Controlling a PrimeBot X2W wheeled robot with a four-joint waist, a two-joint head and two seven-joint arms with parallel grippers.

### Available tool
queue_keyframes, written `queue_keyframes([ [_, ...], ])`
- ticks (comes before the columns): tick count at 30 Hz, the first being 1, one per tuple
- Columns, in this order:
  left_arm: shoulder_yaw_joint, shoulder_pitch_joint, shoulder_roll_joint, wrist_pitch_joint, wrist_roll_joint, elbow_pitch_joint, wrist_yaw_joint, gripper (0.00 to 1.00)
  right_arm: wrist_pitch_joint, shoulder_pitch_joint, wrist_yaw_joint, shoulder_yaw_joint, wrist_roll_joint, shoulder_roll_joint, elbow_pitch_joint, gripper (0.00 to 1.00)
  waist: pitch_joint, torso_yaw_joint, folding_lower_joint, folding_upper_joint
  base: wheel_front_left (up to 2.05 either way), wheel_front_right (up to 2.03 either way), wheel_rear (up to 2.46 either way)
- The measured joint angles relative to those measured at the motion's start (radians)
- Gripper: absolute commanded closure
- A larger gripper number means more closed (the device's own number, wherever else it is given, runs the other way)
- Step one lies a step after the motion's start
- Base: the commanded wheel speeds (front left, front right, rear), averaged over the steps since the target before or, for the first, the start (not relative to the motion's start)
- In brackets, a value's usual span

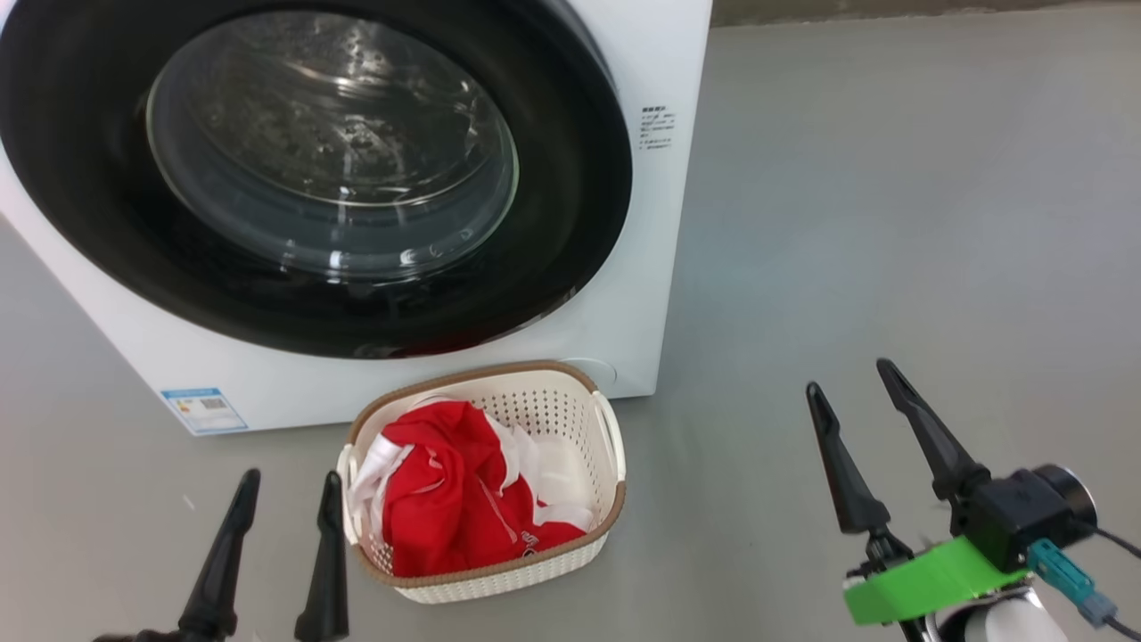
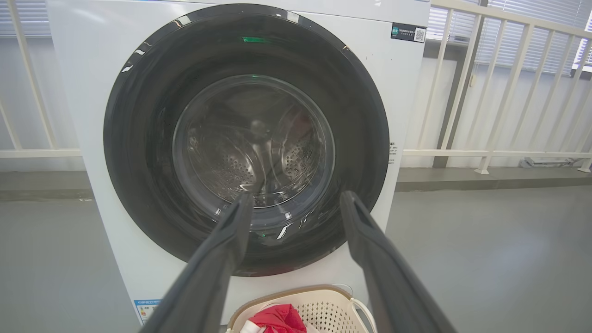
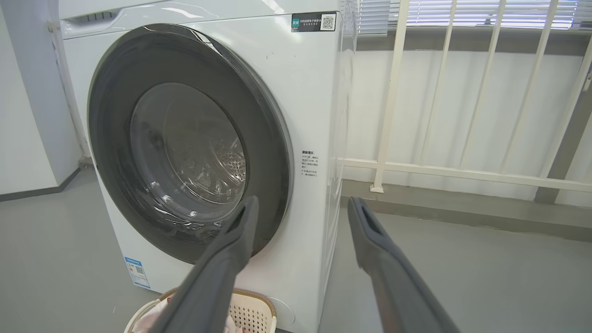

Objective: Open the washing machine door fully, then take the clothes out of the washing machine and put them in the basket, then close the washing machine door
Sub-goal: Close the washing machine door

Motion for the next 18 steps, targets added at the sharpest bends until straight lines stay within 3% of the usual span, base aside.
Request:
queue_keyframes([
  [18,0.031,0.091,0.000,0.000,-0.001,0.010,-0.019,0.00,0.000,0.100,0.000,-0.055,0.010,0.005,-0.009,0.00,-0.069,-0.019,0.0000,0.0000,0.00,0.00,0.00],
])
